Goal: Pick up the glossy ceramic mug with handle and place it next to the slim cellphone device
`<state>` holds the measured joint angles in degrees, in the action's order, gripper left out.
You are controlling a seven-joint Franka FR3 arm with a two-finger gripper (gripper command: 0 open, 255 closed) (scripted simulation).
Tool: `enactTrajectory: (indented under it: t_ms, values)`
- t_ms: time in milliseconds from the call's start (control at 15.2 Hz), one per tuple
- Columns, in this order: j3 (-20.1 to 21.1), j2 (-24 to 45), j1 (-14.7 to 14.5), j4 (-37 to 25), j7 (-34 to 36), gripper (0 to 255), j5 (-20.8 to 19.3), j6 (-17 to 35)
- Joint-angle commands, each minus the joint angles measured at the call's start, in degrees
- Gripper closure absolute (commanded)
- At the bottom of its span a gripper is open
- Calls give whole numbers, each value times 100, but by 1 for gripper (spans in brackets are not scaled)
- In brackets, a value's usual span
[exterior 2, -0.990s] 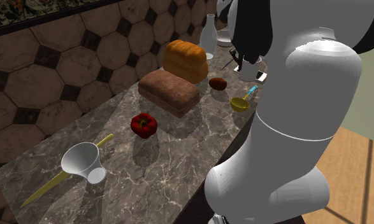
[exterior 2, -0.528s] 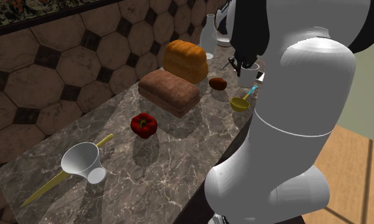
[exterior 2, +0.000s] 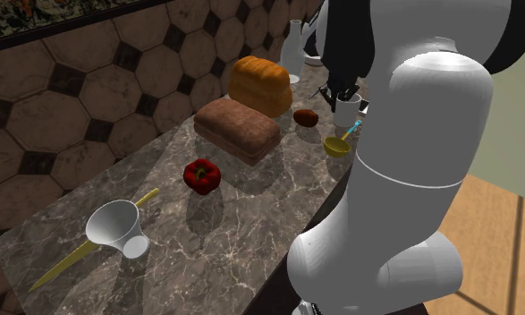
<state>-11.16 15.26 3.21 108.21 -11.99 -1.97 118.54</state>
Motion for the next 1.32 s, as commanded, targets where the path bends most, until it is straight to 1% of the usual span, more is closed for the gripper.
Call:
enactTrajectory:
  t_ms: [0,132,198,528,792,1254]
  values:
    - [-3,20,5,20,0,255,2,1]
    - [-2,20,5,20,0,255,2,1]
    - [-1,37,5,-6,1,0,5,-9]
    - [-2,20,5,20,0,0,2,1]
    - [1,-183,-28,-459,20,0,-27,-680]
    - [1,-183,-28,-459,20,0,-27,-680]
